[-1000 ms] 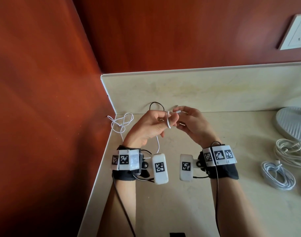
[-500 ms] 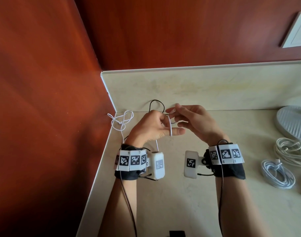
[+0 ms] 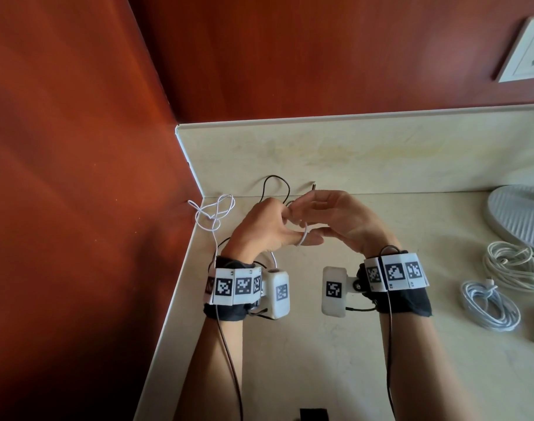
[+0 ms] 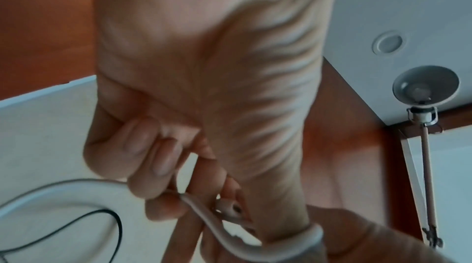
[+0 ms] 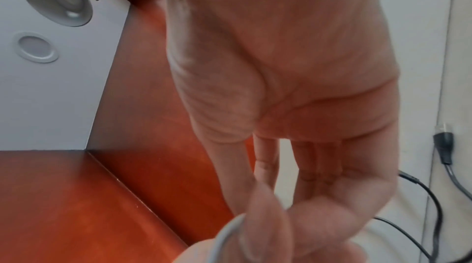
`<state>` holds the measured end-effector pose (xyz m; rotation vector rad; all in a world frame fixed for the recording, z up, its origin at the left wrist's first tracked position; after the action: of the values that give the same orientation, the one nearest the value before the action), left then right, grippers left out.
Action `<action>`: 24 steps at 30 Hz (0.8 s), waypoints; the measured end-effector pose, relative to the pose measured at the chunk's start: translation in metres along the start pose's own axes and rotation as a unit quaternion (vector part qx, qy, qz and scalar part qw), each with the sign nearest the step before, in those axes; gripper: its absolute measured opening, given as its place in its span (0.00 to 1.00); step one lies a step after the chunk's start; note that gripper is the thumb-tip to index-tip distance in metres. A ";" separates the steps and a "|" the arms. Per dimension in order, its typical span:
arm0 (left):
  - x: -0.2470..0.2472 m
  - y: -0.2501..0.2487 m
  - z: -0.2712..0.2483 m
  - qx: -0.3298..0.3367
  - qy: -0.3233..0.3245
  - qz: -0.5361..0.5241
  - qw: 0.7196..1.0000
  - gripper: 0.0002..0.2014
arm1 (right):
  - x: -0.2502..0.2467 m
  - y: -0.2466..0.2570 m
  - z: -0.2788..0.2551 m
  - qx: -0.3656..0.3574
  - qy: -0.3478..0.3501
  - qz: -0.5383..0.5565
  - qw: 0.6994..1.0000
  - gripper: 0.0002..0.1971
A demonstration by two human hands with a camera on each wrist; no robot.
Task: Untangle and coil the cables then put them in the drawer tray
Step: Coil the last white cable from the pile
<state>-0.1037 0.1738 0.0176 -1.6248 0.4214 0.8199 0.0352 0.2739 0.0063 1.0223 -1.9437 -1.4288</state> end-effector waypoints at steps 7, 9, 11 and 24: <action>0.005 -0.002 0.006 0.066 -0.091 0.065 0.992 0.21 | 0.006 0.003 0.009 -0.033 -0.129 -0.055 0.990 0.11; 0.007 -0.004 0.006 0.080 -0.103 0.072 0.989 0.21 | 0.008 0.005 0.008 -0.054 -0.147 -0.101 0.982 0.06; 0.009 -0.005 0.006 0.087 -0.117 0.076 0.986 0.21 | 0.008 0.005 0.007 -0.061 -0.164 -0.117 0.978 0.04; 0.013 -0.008 0.006 0.121 -0.192 0.040 0.973 0.20 | 0.002 0.008 0.005 -0.092 -0.180 -0.024 0.979 0.08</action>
<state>-0.0912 0.1832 0.0134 -1.1967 0.2983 1.0744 0.0283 0.2760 0.0123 0.7705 -1.9891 -1.8891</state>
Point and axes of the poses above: each hand's wrist, its own z-axis towards the middle knuckle, its own x-axis out of the palm, y = z × x, the point moved 1 cm from there along z, towards the middle knuckle, and after that the axes turned 8 degrees about x, right-handed, at the moved point
